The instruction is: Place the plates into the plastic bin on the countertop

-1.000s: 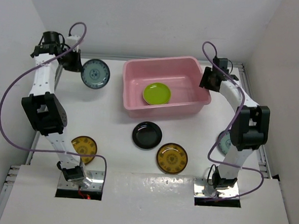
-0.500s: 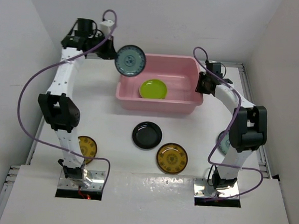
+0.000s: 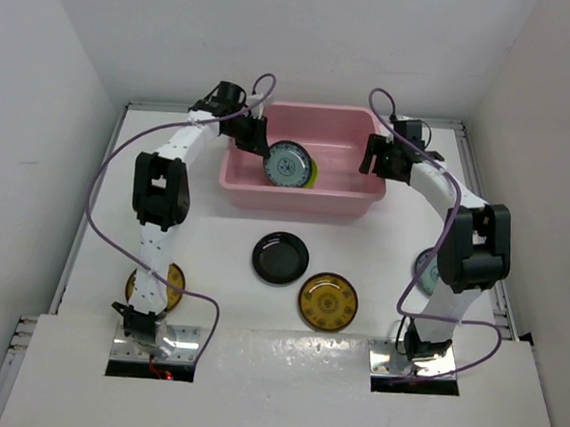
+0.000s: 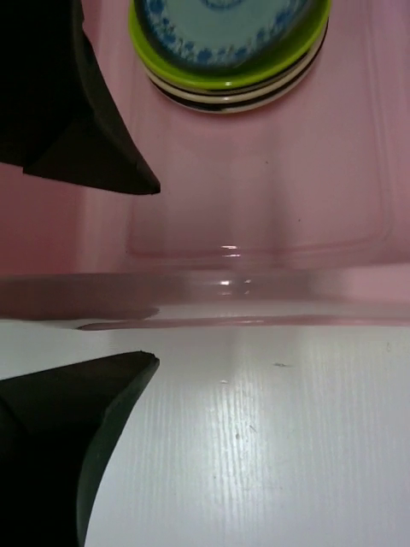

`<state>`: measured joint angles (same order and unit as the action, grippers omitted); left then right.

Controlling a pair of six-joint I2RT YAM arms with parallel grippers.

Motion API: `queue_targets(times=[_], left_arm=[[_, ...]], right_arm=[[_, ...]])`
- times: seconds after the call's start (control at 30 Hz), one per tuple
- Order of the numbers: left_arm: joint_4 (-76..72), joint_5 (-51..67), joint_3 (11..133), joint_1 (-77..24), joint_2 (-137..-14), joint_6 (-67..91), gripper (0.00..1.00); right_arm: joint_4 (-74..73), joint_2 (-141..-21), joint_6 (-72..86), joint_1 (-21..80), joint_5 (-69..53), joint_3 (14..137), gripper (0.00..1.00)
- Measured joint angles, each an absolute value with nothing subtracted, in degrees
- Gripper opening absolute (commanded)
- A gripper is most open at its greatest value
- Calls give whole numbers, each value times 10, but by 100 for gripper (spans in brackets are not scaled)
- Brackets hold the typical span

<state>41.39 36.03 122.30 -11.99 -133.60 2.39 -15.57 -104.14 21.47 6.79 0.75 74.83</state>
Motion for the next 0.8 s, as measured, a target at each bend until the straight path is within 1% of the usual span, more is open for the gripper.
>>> queue_targets(times=[0.07, 0.1, 0.23, 0.27, 0.3, 0.4, 0.43, 0.57, 0.6, 0.8], left_arm=[[410, 351, 1223, -128, -1343, 22, 36], [408, 344, 1223, -131, -1344, 20, 43], [395, 323, 1223, -149, -1345, 9, 58], [394, 318, 1224, -152, -1345, 5, 61], [391, 314, 1224, -155, -1345, 2, 61], [389, 302, 1233, -159, -1345, -6, 76], [389, 298, 1240, -159, -1345, -10, 83], [382, 281, 1273, -159, -1344, -16, 83], [379, 278, 1280, -159, -1344, -17, 83], [368, 271, 1296, -153, -1329, -10, 83]], right_arm=[[-156, -1025, 232, 56, -5, 737, 77], [-155, -1012, 241, 47, -11, 726, 80], [-158, -926, 296, -16, -31, 651, 82], [-156, -898, 317, -34, -36, 626, 82], [-161, -870, 335, -53, -34, 602, 82], [-175, -785, 393, -123, -27, 515, 82], [-183, -757, 413, -148, -14, 483, 82], [-262, -660, 495, -238, 43, 361, 84], [-287, -637, 512, -256, 61, 340, 85], [-370, -501, 584, -337, 137, 256, 85]])
